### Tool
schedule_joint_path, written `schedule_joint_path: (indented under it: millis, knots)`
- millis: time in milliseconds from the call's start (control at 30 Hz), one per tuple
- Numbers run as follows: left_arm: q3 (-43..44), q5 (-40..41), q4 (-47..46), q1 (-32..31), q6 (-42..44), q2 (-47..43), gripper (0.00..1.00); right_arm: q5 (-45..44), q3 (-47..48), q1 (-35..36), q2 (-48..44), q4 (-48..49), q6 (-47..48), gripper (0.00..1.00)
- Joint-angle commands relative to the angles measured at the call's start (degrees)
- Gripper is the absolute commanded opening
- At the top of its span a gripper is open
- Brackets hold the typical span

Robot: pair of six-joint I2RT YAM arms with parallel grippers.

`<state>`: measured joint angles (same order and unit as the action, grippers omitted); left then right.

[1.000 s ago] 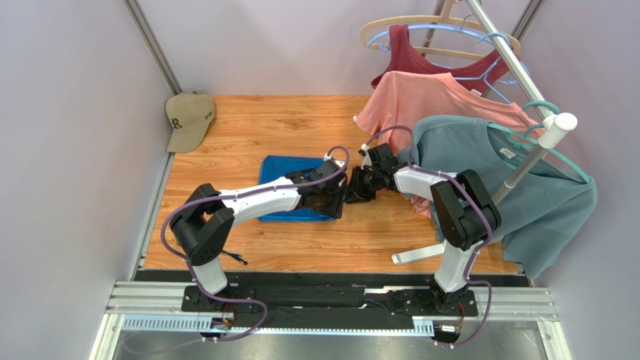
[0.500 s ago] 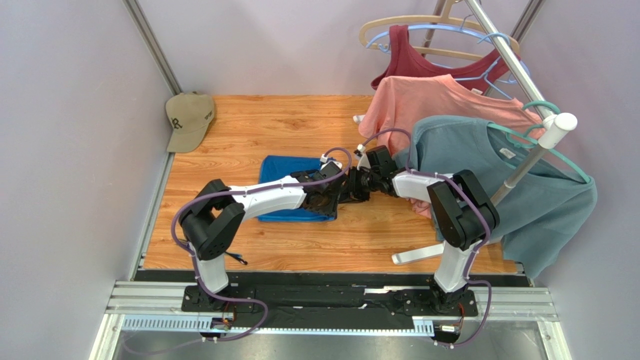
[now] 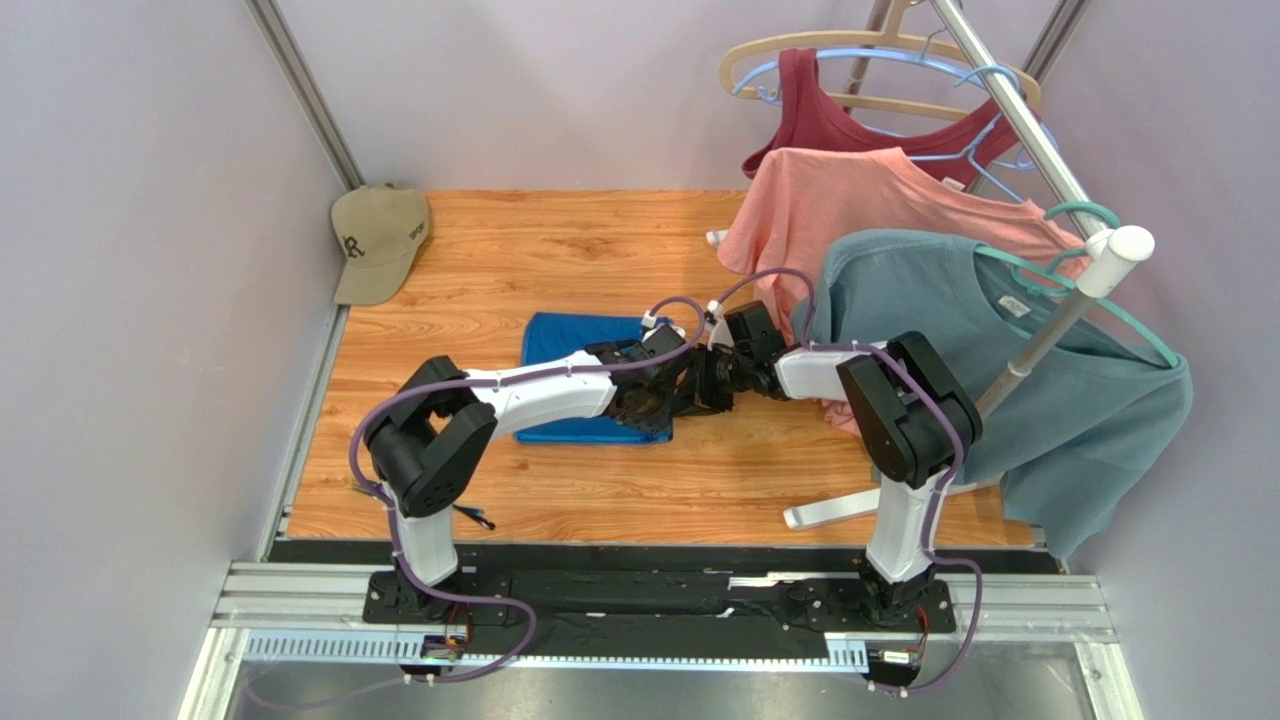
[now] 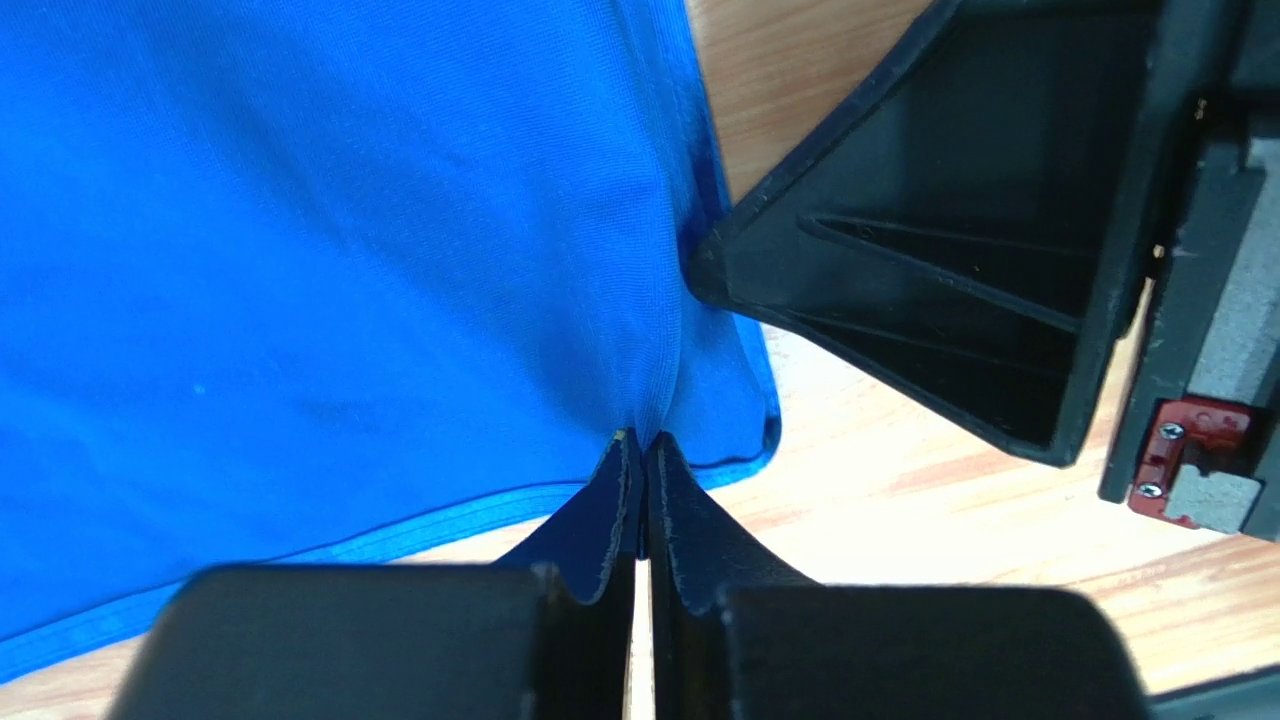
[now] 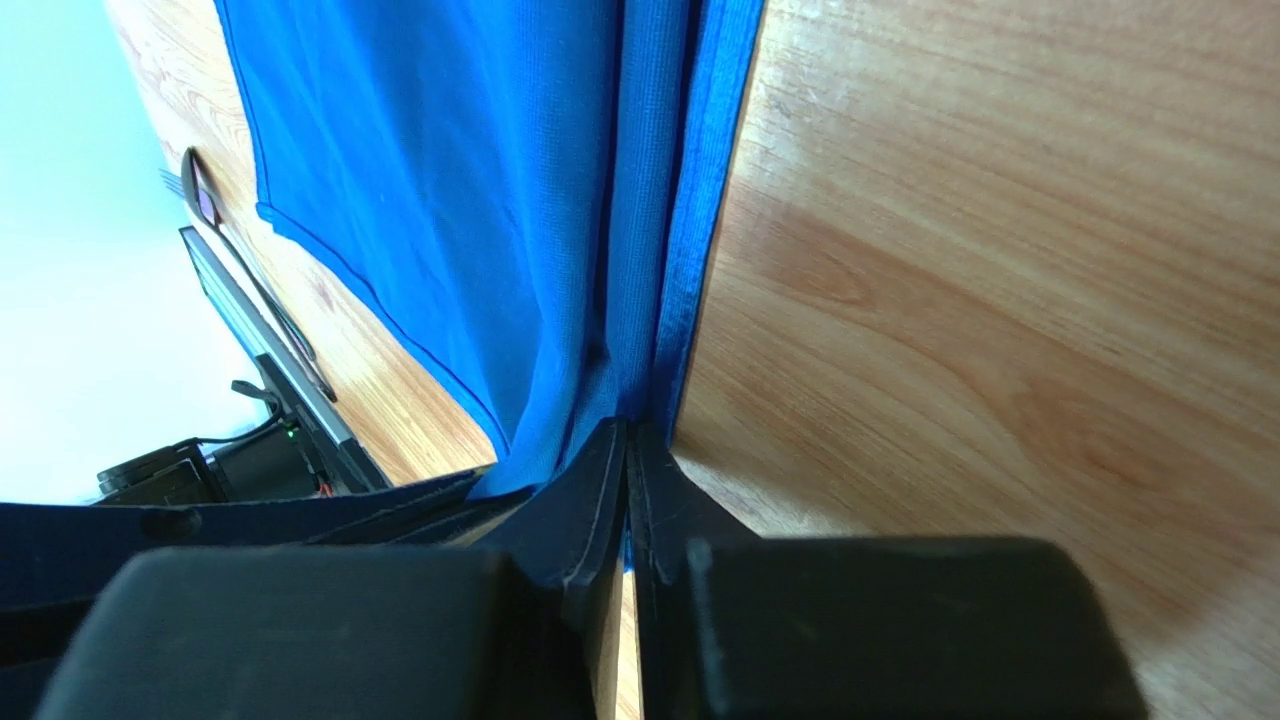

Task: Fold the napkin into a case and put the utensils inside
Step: Smooth out the lower triangle-folded napkin at the center of the board.

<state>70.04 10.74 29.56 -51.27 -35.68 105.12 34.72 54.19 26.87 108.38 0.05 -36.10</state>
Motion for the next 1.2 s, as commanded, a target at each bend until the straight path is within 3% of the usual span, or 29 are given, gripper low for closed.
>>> schedule_joint_path:
  millis: [0,233,367,600,700,800,967,1067,1167]
  knots:
    - [2.03,-2.74,-0.82,-0.24,-0.61,-2.29,0.03,-1.23,-0.49,0.29,0.87,2.23,-0.02,0.07]
    - [1.85,-7.31,-4.68,-0.41,-2.29,0.96,0.02,-1.32,-0.76,0.46,-0.36,1.80,-0.82,0.06]
    - [3.79,-5.99,-2.84,-0.41,-2.99,2.81,0.03,-2.72,-0.32,0.37,-1.59,0.21,0.23,0.05]
    - [2.38,-1.88,-0.39,-0.33,-2.03,-1.13,0.38,-7.29,1.70,-0.24,-5.80,-8.57,4.62,0.15]
    - [1.33,2.78,4.18,0.37,-0.36,-5.87,0.45,-9.32,3.02,-0.24,-8.35,-12.79,7.08,0.22]
    - [-1.91,-0.88,4.98,4.67,1.31,-11.84,0.46,-9.15,3.81,0.02,-10.28,-14.64,7.79,0.26]
    - [-7.45,-13.88,2.08,14.60,3.60,-18.80,0.46,-5.73,6.18,3.00,-10.38,-15.09,7.80,0.33]
    - [-10.45,-17.93,-0.20,18.83,4.74,-23.11,0.46,-5.54,7.24,4.06,-10.47,-14.65,6.83,0.33]
    - [-10.36,-16.20,1.90,20.41,5.27,-25.05,0.44,-3.70,8.03,5.12,-9.33,-13.68,7.18,0.30]
